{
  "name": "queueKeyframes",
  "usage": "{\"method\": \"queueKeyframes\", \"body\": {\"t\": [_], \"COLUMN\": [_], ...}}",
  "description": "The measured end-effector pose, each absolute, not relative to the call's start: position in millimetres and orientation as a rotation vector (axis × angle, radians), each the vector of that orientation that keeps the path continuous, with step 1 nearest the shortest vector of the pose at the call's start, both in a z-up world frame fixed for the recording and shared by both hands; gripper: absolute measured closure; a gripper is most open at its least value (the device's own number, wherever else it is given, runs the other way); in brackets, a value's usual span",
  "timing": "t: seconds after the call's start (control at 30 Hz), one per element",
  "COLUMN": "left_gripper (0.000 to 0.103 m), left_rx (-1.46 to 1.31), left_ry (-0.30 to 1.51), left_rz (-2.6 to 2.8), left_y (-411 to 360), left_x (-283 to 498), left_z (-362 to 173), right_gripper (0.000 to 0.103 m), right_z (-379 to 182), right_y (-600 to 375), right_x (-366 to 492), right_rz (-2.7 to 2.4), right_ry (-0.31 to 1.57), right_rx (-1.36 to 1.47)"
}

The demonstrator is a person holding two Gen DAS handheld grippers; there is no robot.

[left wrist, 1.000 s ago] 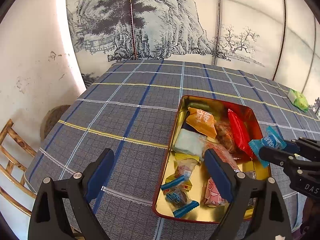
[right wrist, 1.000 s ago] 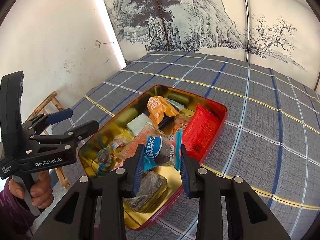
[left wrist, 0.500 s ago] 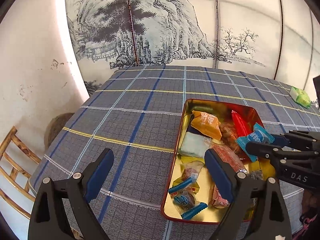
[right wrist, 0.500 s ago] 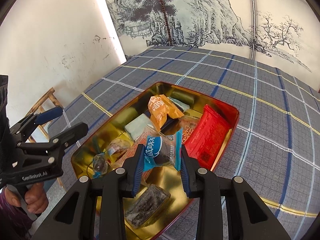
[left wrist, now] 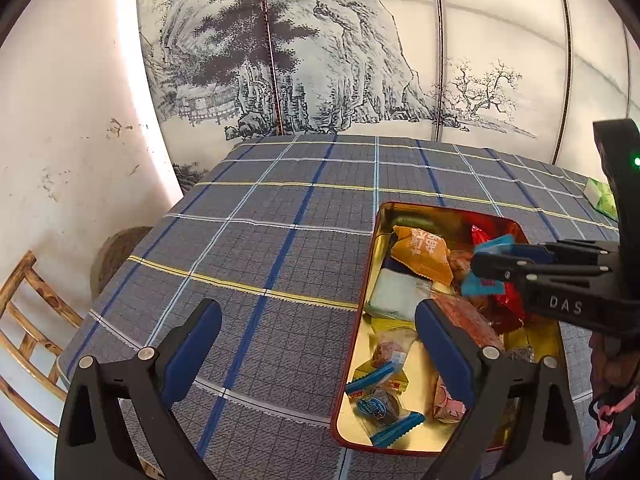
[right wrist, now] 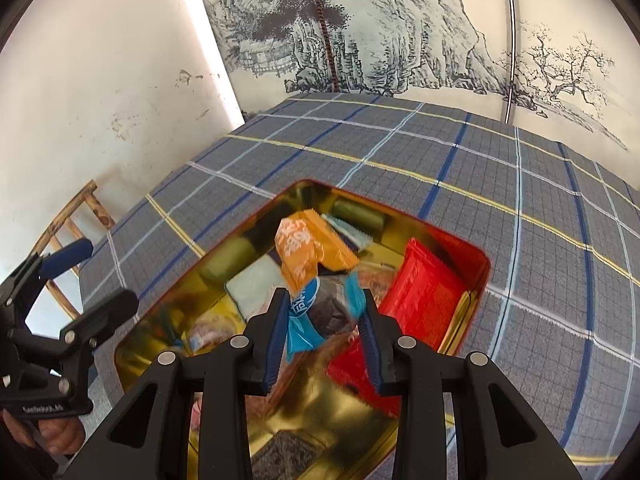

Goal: Organize snacks

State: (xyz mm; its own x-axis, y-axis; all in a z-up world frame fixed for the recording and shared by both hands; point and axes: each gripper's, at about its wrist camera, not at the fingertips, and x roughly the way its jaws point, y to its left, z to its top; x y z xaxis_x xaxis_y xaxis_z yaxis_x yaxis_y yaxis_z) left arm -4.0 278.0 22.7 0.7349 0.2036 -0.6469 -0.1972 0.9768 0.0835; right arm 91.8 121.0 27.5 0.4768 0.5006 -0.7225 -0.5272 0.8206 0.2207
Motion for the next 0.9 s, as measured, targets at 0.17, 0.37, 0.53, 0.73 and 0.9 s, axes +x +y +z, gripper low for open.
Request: {"method": "queueKeyframes", "body": {"t": [0.17, 0.37, 0.53, 0.73, 0.9], "left_gripper": [0.006, 0.006, 0.004, 0.001, 0.001], "left_rx": [-0.009, 0.001, 0.019, 0.006, 0.039], "left_ry": [0.697, 0.646, 0.597, 0.562, 0.517], "left_rz": [0.201, 0.158, 0.116, 0.068, 0.051], "left_y": [281, 274, 264, 251, 232], "left_x": [-7, -19, -33, -49, -65], "left_z": [26, 36, 51, 72, 90], "right_gripper": [0.065, 0.061, 0.051, 0.048, 0.047], "right_z": [40, 56, 63, 67, 67], "right_y": [115, 103, 84, 52, 24], "right_x": [82, 39, 7, -20, -35], "right_rz": [0.627, 0.620, 0.604, 0.566, 0.533], "right_ry": [0.811, 0.711, 0.667, 0.655, 0.653], "right_rx": [-0.010, -0.038, -0.045, -0.036, -0.009]}}
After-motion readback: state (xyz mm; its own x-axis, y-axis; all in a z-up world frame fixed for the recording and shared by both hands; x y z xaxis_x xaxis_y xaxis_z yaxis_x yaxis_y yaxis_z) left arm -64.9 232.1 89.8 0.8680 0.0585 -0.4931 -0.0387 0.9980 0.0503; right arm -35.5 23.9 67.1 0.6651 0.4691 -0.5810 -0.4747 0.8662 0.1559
